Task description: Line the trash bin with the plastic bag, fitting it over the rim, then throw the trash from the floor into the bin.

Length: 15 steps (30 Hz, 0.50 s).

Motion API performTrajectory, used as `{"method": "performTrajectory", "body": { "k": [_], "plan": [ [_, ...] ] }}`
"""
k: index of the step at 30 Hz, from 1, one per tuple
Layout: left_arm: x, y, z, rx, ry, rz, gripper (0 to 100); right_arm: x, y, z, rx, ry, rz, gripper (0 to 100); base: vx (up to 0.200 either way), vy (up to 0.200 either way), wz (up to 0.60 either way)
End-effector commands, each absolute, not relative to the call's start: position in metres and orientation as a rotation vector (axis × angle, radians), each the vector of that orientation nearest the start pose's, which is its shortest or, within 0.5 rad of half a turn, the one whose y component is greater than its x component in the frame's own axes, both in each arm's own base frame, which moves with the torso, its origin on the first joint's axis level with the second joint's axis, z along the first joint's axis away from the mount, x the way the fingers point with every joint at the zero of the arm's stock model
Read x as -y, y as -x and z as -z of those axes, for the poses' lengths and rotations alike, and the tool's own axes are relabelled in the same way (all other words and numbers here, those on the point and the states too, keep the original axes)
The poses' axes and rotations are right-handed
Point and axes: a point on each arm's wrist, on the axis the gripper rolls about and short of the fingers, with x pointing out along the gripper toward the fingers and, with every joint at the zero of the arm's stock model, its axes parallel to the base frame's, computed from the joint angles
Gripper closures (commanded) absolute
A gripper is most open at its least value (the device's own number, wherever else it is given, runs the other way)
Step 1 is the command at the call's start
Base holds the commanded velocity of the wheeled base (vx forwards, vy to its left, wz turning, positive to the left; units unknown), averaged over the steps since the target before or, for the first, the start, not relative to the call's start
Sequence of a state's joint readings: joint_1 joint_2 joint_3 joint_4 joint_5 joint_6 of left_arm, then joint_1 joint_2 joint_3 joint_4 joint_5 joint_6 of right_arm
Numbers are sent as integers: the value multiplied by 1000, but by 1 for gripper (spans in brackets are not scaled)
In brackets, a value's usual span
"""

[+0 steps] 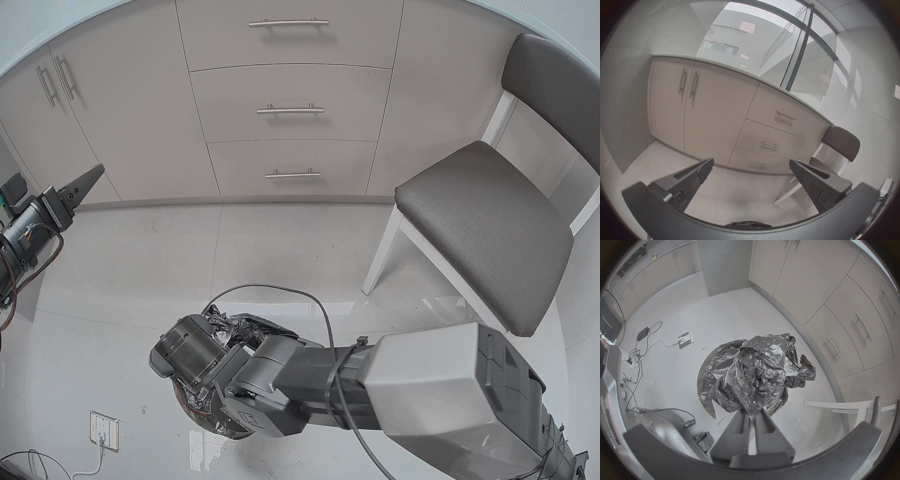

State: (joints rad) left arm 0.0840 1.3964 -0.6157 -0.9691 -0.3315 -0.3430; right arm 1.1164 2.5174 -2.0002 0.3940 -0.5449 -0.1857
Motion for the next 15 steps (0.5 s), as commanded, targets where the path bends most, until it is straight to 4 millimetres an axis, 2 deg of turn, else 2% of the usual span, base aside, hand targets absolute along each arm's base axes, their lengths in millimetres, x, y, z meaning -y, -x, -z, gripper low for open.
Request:
{"method": "performTrajectory", "body": {
  "k": [1, 15],
  "plan": [
    [-12, -224, -245, 141, 302, 275, 0, -441, -226, -77, -556, 841, -600, 100, 0, 0, 0],
    [-12, -225, -244, 138, 303, 275, 0, -444, -227, -77, -533, 823, -598, 100, 0, 0, 0]
  ]
}}
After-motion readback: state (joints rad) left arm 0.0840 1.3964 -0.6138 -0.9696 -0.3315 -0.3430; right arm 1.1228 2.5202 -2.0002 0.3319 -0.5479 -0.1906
